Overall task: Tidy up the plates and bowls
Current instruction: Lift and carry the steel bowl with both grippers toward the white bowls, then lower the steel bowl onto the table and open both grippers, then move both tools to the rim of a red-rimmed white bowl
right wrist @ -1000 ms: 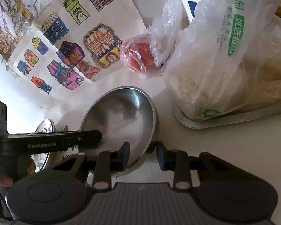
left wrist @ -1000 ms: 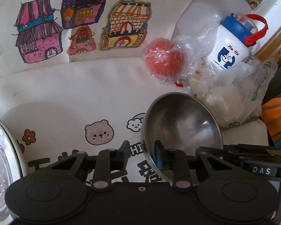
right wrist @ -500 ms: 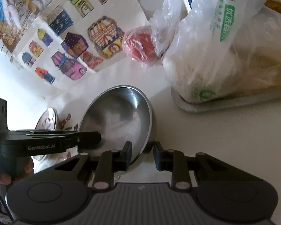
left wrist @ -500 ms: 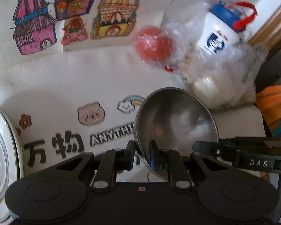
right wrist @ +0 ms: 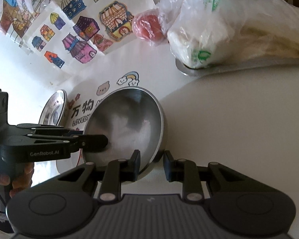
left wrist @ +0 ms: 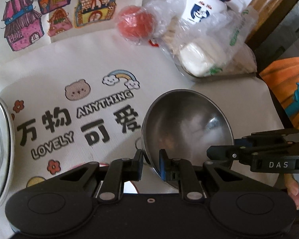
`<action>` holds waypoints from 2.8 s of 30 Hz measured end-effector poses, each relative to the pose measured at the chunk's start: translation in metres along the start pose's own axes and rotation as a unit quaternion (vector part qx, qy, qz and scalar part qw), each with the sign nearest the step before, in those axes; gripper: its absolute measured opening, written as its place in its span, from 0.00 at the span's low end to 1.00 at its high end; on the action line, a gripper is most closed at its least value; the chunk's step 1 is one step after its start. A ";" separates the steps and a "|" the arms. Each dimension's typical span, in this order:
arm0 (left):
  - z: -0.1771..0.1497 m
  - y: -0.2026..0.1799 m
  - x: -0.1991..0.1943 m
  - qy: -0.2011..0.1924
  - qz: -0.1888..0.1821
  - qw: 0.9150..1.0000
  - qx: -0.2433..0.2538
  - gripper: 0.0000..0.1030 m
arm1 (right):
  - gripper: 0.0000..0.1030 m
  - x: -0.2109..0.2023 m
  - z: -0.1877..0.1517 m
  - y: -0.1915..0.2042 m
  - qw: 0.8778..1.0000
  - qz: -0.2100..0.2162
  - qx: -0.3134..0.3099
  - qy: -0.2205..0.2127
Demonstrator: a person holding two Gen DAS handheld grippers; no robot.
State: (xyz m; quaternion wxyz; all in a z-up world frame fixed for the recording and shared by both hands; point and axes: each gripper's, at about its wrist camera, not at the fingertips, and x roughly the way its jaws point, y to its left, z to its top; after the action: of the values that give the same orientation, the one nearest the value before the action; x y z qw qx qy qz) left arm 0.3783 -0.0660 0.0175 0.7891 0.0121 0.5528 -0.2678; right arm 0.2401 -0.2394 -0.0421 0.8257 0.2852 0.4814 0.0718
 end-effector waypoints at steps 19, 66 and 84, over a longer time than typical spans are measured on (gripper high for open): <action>-0.028 -0.021 -0.014 0.009 0.007 1.000 0.029 0.22 | 0.34 -0.025 -0.030 0.003 1.000 -0.018 -0.016 -0.003; -0.132 0.049 -0.086 -0.073 0.033 0.996 -0.032 0.79 | 0.46 -0.021 -0.087 0.114 0.994 0.027 -0.104 0.001; -0.129 0.049 -0.067 -0.037 0.013 0.999 -0.022 0.32 | 0.27 -0.002 -0.083 0.114 0.995 0.009 -0.103 0.010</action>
State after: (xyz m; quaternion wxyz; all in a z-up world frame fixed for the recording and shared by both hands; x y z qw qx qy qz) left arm 0.2719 0.0442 0.0130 0.8124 -0.0084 0.5288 -0.2457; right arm 0.1878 -0.1129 -0.0102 0.8453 0.2023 0.4768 0.1314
